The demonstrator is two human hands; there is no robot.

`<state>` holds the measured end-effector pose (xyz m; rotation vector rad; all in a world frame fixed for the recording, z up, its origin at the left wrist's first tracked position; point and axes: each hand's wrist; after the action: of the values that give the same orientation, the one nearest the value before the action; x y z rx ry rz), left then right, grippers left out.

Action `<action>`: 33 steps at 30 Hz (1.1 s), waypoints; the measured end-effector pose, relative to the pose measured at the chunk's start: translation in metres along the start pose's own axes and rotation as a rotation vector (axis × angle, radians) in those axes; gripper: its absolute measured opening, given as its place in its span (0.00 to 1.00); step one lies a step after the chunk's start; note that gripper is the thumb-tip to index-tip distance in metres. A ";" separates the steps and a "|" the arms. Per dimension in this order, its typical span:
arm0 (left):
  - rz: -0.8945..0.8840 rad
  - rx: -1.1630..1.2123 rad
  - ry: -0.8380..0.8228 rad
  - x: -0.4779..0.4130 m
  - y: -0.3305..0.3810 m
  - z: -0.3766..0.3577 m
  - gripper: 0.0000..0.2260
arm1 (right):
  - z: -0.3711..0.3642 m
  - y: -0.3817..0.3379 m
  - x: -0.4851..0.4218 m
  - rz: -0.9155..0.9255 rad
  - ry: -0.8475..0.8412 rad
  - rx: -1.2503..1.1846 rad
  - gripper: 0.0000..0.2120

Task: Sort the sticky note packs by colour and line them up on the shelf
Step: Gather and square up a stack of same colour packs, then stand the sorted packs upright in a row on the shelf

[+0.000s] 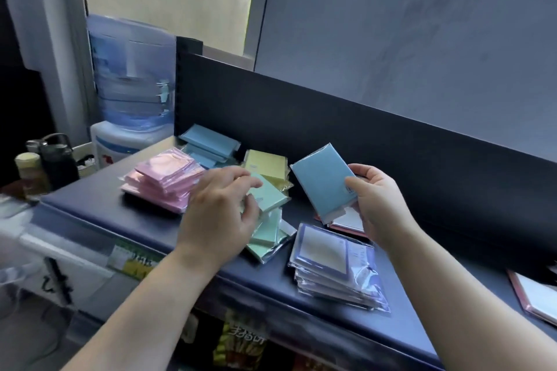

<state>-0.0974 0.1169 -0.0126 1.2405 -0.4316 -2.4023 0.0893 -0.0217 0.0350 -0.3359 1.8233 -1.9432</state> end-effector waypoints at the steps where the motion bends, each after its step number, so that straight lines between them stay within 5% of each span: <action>1: 0.034 -0.055 -0.019 -0.005 -0.010 0.002 0.13 | -0.009 -0.005 -0.006 0.001 -0.010 -0.004 0.10; 11: -0.004 -0.141 -0.271 -0.002 -0.046 0.006 0.27 | -0.131 -0.030 -0.064 -0.013 -0.235 0.069 0.09; 20: 0.028 -0.083 -0.257 -0.003 -0.052 -0.007 0.26 | -0.213 -0.028 -0.106 -0.032 -0.381 0.204 0.16; 22: 0.034 -0.072 -0.235 -0.002 -0.053 -0.008 0.25 | -0.219 -0.022 -0.114 0.047 -0.413 0.353 0.18; 27: 0.041 -0.058 -0.208 -0.001 -0.052 -0.009 0.21 | -0.221 -0.016 -0.121 0.422 -0.503 1.177 0.20; 33: 0.040 -0.052 -0.206 -0.002 -0.051 -0.004 0.21 | -0.199 -0.019 -0.102 0.472 -0.473 1.079 0.17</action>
<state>-0.1040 0.1615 -0.0361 0.9577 -0.4459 -2.5003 0.0818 0.2020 0.0481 0.0142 0.3660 -1.9550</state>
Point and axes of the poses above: each hand's wrist, its own x-axis away from the middle knuckle, its own z-axis out of the back of the hand, y = z × x
